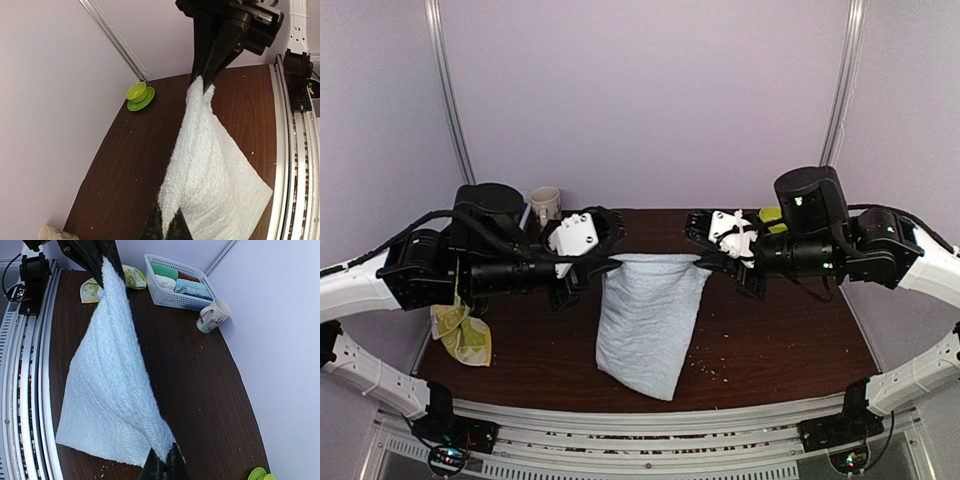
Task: Roll the towels
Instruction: Put down the towel at the center of the board.
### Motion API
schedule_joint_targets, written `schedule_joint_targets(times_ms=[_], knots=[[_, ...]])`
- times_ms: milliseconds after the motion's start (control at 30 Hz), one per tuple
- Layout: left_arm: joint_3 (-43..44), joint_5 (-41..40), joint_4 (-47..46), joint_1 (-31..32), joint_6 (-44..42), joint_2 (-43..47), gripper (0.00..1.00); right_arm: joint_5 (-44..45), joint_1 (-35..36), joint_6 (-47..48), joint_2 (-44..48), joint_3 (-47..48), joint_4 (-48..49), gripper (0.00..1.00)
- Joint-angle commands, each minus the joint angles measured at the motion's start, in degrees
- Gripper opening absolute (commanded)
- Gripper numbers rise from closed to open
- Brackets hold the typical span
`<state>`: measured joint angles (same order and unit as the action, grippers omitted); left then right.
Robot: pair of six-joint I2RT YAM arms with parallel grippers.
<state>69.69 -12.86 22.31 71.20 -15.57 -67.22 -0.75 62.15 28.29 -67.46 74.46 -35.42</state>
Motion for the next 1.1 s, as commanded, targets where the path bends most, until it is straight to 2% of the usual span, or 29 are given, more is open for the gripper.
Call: schedule_joint_targets(times_ms=[0,167,300,433,567,733,867,1067], knots=[[2.29,0.14,3.06,0.17,-2.10,-0.57,0.00,3.94,1.20,-3.35,0.11,2.95,-4.87,0.00],[1.44,-3.88,2.04,0.14,-3.11,-0.40,0.00,8.36,1.22,-4.65,-1.18,2.49,-1.89,0.00],[-1.41,-8.16,-3.40,-1.27,-7.48,-2.07,0.00,14.92,1.07,-4.92,-4.31,1.92,1.91,0.00],[-1.23,-4.38,-7.17,-8.74,-9.02,-6.56,0.00,19.13,-1.60,-3.57,-7.77,1.88,7.86,0.00],[0.01,-1.01,-13.42,-16.51,-11.80,-11.80,0.00,17.53,-8.54,-1.80,-12.74,4.00,13.83,0.00],[7.94,1.56,-17.26,-21.98,-17.96,-20.98,0.00,17.13,-15.11,0.95,-22.61,9.92,19.68,0.00],[16.62,0.96,-21.65,-26.46,-21.33,-28.24,0.00,17.44,-18.47,3.30,-29.46,18.42,23.27,0.00],[29.56,0.27,-24.11,-27.52,-27.32,-34.90,0.00,17.72,-19.25,7.80,-31.82,26.84,25.38,0.00]])
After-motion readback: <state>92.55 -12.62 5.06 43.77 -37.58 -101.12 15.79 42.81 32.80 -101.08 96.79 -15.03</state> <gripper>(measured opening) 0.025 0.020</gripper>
